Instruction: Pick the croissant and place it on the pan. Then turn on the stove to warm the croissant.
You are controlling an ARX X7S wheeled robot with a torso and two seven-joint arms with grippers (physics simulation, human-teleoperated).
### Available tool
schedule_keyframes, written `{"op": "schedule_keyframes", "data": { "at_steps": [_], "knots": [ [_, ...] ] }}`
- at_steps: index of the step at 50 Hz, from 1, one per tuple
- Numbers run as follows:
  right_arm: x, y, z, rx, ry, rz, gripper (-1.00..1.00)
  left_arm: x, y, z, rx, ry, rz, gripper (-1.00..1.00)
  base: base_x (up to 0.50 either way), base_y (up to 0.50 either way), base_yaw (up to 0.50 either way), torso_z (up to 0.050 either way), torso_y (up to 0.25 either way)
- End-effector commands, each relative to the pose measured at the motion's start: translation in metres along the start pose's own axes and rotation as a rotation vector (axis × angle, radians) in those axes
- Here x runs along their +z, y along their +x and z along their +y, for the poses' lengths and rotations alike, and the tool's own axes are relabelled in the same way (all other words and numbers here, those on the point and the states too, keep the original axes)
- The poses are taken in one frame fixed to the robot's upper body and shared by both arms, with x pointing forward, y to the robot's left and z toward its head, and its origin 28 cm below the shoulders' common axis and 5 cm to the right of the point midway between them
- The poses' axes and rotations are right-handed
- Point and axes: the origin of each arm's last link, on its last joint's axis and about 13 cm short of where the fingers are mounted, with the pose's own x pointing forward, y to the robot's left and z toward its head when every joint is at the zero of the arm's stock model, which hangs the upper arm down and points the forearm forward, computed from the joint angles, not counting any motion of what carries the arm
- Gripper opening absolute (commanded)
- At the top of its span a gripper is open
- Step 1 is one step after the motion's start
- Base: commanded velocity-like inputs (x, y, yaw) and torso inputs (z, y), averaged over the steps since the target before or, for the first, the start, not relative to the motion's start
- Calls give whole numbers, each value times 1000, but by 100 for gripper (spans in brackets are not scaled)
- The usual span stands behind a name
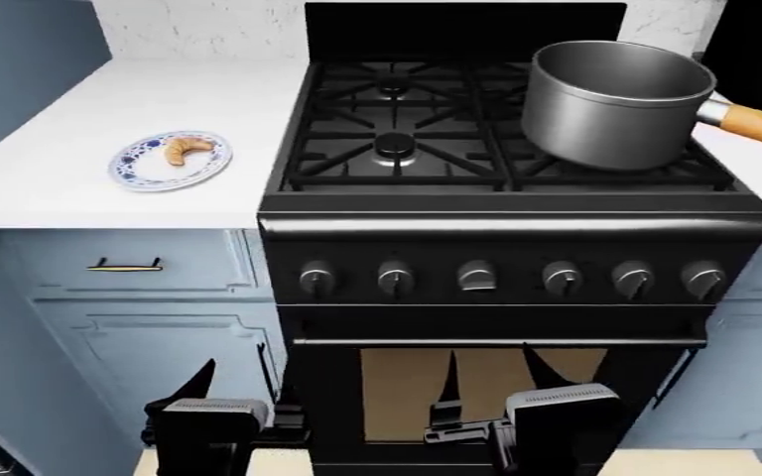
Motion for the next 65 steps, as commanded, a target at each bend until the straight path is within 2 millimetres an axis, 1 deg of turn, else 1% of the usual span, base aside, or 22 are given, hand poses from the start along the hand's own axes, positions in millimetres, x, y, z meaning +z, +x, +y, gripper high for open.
{"op": "schedule_keyframes", "data": {
  "at_steps": [1,17,30,35,37,39,44,49,51,58,65],
  "knots": [
    [-1,-1,0,4,0,-4,100,-3,0,-1,10,10,22,100,0,500,0,0,0],
    [-1,0,1,5,9,-5,100,-9,3,-3,49,73,100,100,0,500,0,0,0],
    [-1,-1,1,5,20,-10,100,-8,2,-3,52,77,95,100,0,500,0,0,0],
    [1,1,4,11,26,8,100,-7,3,-3,53,76,93,100,0,0,0,0,0],
    [4,2,4,15,26,15,100,-1,3,-3,50,65,90,100,0,0,0,0,0],
    [15,2,4,19,37,15,100,9,4,-3,42,45,94,100,0,0,0,0,0],
    [56,-1,2,13,59,23,100,48,5,-4,3,7,148,100,0,0,0,0,0],
    [96,-5,-4,17,134,58,100,90,10,-4,-45,57,133,100,0,0,0,0,0],
    [108,-6,-5,28,135,55,100,103,12,-6,-64,74,128,100,0,0,0,0,0],
    [139,-6,-10,56,133,52,100,137,14,-10,-91,119,128,100,0,0,0,0,0],
    [163,-4,-13,106,122,52,100,168,14,-13,-105,85,174,100,0,0,0,0,0]
  ]
}}
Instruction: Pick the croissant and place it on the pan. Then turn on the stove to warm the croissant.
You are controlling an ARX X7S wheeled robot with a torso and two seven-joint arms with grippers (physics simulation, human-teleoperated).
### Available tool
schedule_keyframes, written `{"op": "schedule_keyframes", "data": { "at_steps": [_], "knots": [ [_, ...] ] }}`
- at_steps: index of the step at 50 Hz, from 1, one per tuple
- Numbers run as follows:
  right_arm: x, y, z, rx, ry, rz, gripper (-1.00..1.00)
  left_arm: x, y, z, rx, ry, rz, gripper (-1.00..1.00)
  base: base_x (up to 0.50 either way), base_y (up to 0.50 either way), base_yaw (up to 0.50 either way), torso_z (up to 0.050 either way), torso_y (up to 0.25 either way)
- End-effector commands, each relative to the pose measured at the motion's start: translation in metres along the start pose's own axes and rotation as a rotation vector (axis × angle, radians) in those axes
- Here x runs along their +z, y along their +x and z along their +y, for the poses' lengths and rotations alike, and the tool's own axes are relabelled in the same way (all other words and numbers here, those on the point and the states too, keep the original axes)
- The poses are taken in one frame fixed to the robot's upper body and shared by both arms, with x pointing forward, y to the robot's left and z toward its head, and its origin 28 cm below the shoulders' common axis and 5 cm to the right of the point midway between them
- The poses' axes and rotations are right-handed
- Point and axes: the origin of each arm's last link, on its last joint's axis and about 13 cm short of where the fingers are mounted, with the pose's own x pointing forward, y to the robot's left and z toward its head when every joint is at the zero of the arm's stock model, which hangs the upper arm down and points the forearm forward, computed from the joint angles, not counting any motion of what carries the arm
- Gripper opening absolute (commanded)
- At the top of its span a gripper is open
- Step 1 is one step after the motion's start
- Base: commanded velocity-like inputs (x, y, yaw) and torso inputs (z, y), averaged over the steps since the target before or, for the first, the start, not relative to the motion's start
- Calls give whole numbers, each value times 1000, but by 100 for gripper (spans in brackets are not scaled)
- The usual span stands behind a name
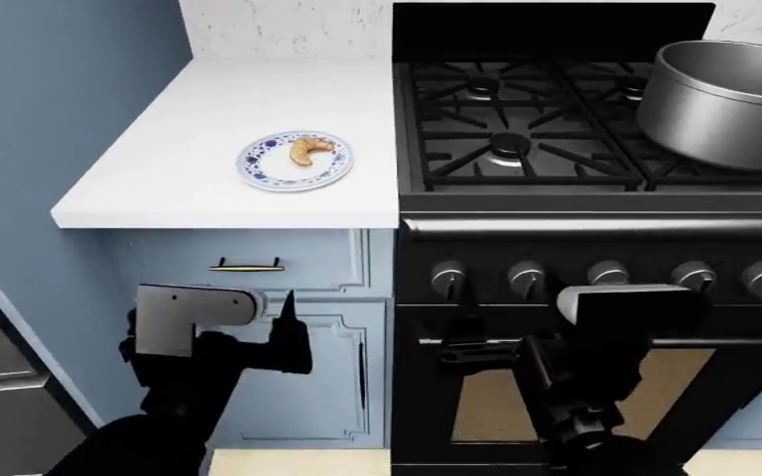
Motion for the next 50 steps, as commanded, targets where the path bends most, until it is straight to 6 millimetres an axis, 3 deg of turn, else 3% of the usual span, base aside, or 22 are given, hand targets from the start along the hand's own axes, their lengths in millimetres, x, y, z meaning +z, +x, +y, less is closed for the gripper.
{"op": "schedule_keyframes", "data": {
  "at_steps": [1,11,25,39,50],
  "knots": [
    [43,-11,4,86,-33,9,100,49,-12,-3,-55,38,43,100,0,0,0,0,0],
    [68,-18,5,172,-76,-67,100,76,-16,-3,-118,-10,75,100,258,-9,0,0,0],
    [76,-21,9,183,-91,-88,100,81,-19,-4,-134,-15,58,100,500,-25,0,0,0],
    [100,-23,10,166,-116,-153,100,84,-19,3,-117,-38,44,100,500,-26,0,0,0],
    [102,-24,13,164,-127,-156,100,84,-20,6,-115,-51,47,100,396,-16,0,0,1]
  ]
}}
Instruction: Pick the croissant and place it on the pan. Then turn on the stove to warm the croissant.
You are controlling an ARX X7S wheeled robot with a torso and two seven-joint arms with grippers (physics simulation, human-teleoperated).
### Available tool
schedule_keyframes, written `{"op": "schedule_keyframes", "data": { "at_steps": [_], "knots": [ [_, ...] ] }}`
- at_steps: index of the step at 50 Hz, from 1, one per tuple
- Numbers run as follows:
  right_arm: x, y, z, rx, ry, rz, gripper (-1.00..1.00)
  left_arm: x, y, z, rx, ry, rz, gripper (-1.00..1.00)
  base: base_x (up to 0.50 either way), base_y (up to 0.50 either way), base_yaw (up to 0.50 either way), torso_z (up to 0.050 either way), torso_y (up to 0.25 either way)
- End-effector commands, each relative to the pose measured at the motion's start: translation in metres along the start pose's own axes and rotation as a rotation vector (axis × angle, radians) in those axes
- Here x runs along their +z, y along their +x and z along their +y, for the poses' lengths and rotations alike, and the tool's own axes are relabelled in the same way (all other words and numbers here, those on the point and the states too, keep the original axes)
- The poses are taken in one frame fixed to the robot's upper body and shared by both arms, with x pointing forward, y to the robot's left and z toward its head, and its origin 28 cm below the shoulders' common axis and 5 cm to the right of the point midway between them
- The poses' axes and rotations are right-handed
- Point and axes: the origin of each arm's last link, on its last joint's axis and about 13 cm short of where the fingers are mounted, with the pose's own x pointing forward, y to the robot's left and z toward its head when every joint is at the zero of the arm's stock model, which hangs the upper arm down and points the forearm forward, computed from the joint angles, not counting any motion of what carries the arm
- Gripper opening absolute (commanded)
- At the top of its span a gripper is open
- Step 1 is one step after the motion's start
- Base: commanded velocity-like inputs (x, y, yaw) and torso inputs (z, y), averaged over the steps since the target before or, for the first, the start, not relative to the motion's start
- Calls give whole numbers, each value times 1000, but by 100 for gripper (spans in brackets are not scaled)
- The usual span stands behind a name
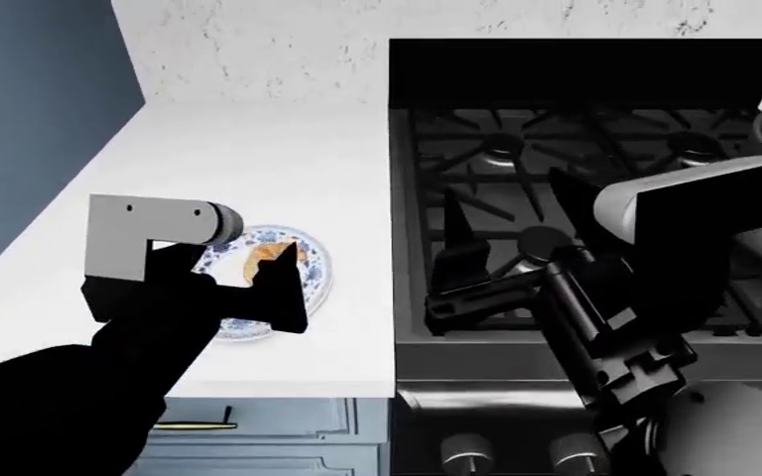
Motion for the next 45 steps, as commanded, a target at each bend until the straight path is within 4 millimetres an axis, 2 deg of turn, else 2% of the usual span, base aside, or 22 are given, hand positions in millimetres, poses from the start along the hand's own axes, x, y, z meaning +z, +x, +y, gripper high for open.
{"op": "schedule_keyframes", "data": {
  "at_steps": [1,10,14,24,36,45],
  "knots": [
    [6,-2,2,0,-13,-11,100,0,-1,3,1,-11,0,100,0,0,0,0,0],
    [3,-2,4,18,-21,-13,100,10,5,11,14,-5,42,100,0,0,0,0,0],
    [0,-3,5,32,-12,-28,100,26,16,16,29,-1,67,100,0,0,0,0,0],
    [-3,-3,1,47,14,-42,100,47,46,25,43,-45,238,100,0,0,0,0,0],
    [-2,-4,0,55,37,-51,100,38,67,26,65,-66,398,100,0,0,0,0,0],
    [-5,0,-1,56,44,-47,100,45,77,24,57,-33,425,100,0,0,0,0,0]
  ]
}}
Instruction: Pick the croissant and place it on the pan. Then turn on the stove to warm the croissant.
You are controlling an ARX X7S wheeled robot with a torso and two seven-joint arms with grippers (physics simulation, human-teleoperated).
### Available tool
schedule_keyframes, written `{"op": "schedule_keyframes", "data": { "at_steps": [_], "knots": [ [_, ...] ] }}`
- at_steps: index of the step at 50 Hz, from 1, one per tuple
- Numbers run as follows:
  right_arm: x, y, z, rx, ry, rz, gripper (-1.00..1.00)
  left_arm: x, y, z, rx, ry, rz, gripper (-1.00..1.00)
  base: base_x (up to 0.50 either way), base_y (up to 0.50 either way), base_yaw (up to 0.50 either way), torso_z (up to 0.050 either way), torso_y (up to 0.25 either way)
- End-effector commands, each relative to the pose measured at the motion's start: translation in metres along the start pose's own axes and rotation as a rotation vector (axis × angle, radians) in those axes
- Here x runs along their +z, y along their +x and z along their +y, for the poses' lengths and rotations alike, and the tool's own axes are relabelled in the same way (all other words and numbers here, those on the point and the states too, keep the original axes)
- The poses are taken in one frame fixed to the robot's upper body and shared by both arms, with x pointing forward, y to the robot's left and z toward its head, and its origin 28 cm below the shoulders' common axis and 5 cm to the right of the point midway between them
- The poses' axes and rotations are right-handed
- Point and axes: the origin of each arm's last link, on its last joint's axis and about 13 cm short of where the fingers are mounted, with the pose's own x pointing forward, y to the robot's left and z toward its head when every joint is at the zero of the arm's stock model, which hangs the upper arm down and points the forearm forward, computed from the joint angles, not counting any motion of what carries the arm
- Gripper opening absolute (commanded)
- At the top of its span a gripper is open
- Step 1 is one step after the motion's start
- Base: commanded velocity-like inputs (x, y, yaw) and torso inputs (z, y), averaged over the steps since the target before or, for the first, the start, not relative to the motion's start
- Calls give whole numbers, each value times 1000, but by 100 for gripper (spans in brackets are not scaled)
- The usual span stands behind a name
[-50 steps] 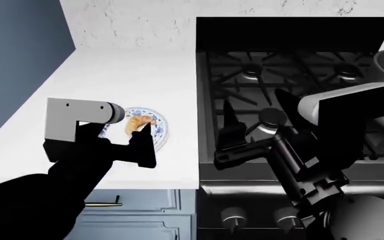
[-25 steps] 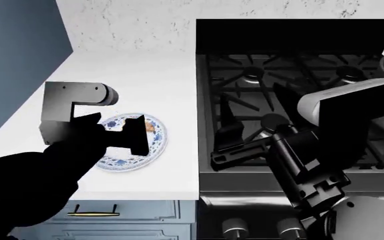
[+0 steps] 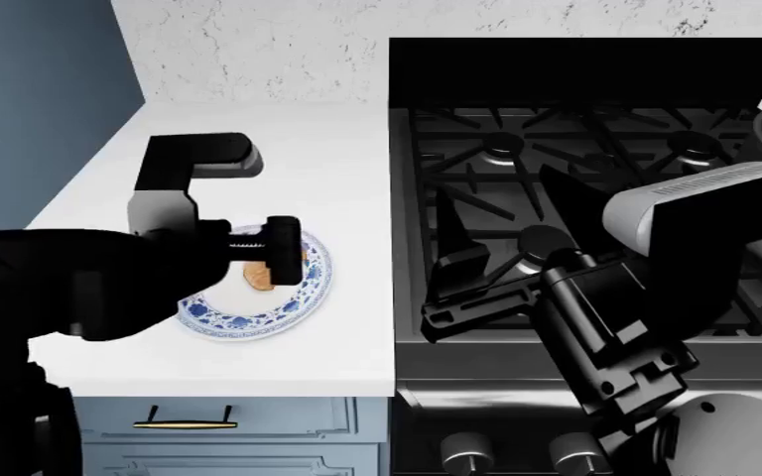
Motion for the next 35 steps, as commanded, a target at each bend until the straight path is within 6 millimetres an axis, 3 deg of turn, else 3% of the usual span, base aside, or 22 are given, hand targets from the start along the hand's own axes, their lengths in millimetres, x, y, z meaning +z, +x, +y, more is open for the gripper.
{"op": "schedule_keyframes", "data": {
  "at_steps": [1,35],
  "knots": [
    [-3,2,-1,5,13,-1,100,11,12,0,17,20,70,100,0,0,0,0,0],
    [-6,1,-6,0,37,4,100,13,42,4,80,41,147,100,0,0,0,0,0]
  ]
}}
